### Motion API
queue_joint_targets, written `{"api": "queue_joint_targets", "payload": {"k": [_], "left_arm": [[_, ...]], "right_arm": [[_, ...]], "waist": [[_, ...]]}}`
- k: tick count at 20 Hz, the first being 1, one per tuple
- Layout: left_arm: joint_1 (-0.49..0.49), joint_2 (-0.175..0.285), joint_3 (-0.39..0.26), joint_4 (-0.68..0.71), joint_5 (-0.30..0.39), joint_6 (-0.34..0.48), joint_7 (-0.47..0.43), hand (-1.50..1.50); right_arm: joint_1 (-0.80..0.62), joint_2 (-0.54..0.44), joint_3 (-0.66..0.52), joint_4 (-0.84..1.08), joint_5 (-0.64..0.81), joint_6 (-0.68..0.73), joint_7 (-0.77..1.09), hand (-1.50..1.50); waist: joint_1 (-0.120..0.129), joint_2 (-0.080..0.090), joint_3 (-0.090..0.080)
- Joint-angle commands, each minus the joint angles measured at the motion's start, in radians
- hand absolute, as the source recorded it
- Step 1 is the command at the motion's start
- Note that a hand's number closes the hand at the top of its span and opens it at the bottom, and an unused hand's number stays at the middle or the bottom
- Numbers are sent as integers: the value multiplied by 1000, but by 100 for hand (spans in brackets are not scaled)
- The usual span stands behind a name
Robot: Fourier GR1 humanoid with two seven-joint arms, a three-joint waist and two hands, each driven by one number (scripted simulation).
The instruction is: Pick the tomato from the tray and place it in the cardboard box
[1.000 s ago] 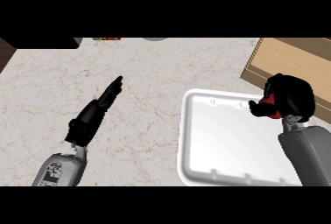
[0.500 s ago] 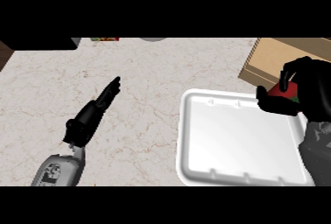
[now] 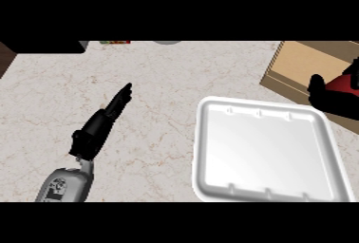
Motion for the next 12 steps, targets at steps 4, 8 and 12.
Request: {"api": "queue_joint_targets", "payload": {"k": [4,8,12], "left_arm": [[30,-24,-23,8,-40,4,-27,0],[-53,-10,40,46,-2,-20,11,0],[-22,-32,9,62,-47,1,-52,0]], "right_arm": [[-129,-55,-104,120,14,7,-3,150],[-155,-64,-146,280,8,-81,-81,150],[-233,-133,-222,441,-38,-110,-178,150]], "waist": [[5,2,0],[6,4,0],[7,4,0]]}}
